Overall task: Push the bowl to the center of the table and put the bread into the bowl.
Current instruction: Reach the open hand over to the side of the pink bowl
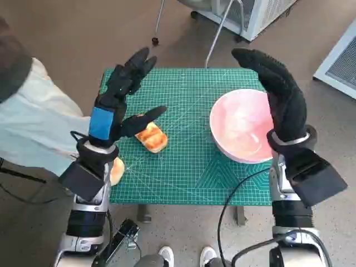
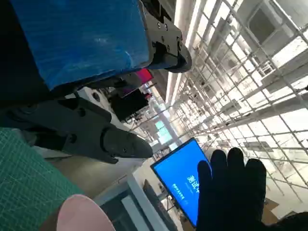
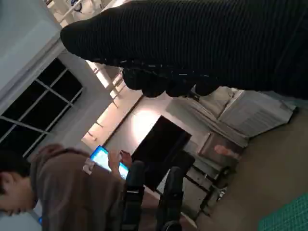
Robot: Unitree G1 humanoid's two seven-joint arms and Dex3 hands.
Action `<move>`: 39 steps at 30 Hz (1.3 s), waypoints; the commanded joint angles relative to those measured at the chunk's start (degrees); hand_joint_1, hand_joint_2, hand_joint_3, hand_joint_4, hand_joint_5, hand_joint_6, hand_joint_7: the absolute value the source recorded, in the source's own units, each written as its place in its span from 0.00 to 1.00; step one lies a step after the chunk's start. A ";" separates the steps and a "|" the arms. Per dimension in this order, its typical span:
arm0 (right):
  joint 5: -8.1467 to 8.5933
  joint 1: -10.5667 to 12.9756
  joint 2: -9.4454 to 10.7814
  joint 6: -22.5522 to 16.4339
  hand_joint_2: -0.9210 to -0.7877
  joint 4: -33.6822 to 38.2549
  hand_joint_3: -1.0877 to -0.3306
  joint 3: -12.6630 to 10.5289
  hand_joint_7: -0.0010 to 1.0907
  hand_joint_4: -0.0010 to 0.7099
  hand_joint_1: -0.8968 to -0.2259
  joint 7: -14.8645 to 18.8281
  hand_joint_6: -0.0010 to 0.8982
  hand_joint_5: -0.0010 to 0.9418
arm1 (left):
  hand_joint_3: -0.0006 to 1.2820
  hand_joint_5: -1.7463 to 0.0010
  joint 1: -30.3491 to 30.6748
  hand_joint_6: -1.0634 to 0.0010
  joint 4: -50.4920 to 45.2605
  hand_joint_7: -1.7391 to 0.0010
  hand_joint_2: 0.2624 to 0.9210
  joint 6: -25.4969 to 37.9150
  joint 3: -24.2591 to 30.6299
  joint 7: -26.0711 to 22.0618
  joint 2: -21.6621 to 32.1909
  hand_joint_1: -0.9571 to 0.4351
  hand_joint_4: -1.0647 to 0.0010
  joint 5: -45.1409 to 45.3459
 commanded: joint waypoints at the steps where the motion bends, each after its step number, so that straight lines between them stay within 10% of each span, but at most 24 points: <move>1: 0.68 1.27 0.07 0.24 0.00 0.51 0.40 -0.10 0.45 0.26 0.42 0.75 0.00 0.01 | 0.07 0.99 -1.15 0.74 0.62 0.83 1.00 -1.23 -0.06 -0.21 0.00 0.51 0.58 -0.43; 25: 1.10 1.56 -0.94 0.63 0.00 0.67 0.41 -0.81 0.45 0.25 0.41 1.26 0.00 0.00 | 0.07 1.00 -1.28 0.75 1.10 0.82 1.00 -1.25 -0.05 -0.35 -0.12 0.51 0.59 -0.35; 33: 3.17 -0.31 -4.13 -1.32 0.00 6.69 0.40 -4.71 0.46 0.24 0.44 2.35 0.00 0.00 | 0.07 1.00 -1.61 0.76 2.27 0.82 1.00 -1.89 0.39 -0.53 0.21 0.50 0.59 -0.66; 39: 1.13 -3.07 -7.70 -4.27 0.00 16.86 0.34 -8.49 0.45 0.24 0.54 -1.06 0.00 0.00 | 0.07 1.00 -1.53 0.76 2.46 0.82 1.00 -2.12 0.61 -0.32 0.31 0.49 0.59 -0.49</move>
